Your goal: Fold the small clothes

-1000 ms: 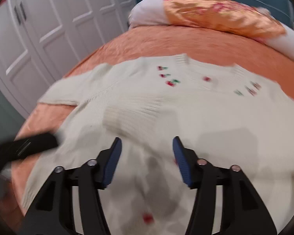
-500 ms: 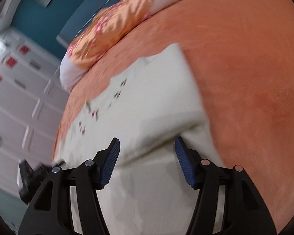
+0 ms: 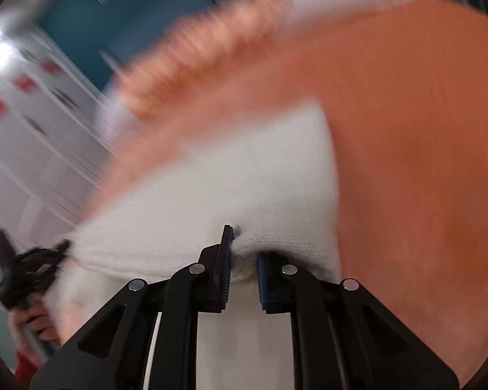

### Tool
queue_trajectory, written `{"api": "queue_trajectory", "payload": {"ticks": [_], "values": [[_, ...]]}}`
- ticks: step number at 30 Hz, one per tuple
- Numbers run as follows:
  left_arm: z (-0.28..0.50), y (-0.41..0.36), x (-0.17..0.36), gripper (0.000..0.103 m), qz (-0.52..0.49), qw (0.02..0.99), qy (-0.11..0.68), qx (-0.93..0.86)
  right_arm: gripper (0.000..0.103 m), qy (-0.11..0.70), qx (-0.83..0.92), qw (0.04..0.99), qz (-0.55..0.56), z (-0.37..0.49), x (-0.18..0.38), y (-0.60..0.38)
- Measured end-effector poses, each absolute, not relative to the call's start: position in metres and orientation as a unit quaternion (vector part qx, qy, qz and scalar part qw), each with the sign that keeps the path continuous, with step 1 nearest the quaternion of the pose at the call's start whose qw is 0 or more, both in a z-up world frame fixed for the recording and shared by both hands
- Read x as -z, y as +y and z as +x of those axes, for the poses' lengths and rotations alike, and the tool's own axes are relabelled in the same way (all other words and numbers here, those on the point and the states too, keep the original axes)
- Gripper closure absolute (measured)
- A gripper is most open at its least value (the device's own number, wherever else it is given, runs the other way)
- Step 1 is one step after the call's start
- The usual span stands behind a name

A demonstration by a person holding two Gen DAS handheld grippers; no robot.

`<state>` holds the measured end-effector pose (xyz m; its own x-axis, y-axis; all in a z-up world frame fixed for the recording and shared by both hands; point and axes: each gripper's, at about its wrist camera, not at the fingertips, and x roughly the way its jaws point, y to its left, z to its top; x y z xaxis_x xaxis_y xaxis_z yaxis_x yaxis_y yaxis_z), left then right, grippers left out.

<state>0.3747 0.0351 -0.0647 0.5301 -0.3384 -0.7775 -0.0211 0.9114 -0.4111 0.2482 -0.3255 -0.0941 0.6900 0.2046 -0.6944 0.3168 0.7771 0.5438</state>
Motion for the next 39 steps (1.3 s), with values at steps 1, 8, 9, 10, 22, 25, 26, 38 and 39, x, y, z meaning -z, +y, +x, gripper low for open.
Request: {"api": "queue_trajectory", "payload": {"ticks": [1, 8, 9, 10, 22, 25, 26, 38, 39], "values": [[0.371, 0.036, 0.081, 0.095, -0.183, 0.853, 0.482, 0.084, 0.092, 0.378, 0.032, 0.861, 0.339, 0.240, 0.087, -0.327], [0.353, 0.038, 0.096, 0.087, -0.179, 0.886, 0.416, 0.096, 0.085, 0.336, 0.080, 0.891, 0.295, 0.212, 0.035, -0.346], [0.353, 0.039, 0.097, 0.087, -0.184, 0.887, 0.411, 0.097, 0.082, 0.337, 0.081, 0.890, 0.296, 0.221, 0.033, -0.353], [0.352, 0.040, 0.098, 0.087, -0.188, 0.888, 0.407, 0.099, 0.069, 0.346, 0.080, 0.886, 0.299, 0.235, 0.034, -0.362], [0.353, 0.037, 0.101, 0.086, -0.195, 0.893, 0.391, 0.106, 0.089, 0.358, 0.058, 0.882, 0.301, 0.344, 0.050, -0.386], [0.353, 0.036, 0.103, 0.086, -0.191, 0.895, 0.389, 0.106, 0.089, 0.378, 0.094, 0.874, 0.291, 0.338, 0.071, -0.391], [0.352, 0.036, 0.103, 0.086, -0.190, 0.895, 0.389, 0.105, 0.088, 0.419, 0.101, 0.855, 0.290, 0.343, 0.092, -0.392], [0.351, 0.035, 0.102, 0.086, -0.180, 0.898, 0.389, 0.100, 0.089, 0.409, 0.026, 0.904, 0.122, 0.276, 0.049, -0.273], [0.350, 0.035, 0.102, 0.086, -0.179, 0.898, 0.390, 0.099, 0.089, 0.421, 0.041, 0.899, 0.112, 0.273, 0.059, -0.276]]}}
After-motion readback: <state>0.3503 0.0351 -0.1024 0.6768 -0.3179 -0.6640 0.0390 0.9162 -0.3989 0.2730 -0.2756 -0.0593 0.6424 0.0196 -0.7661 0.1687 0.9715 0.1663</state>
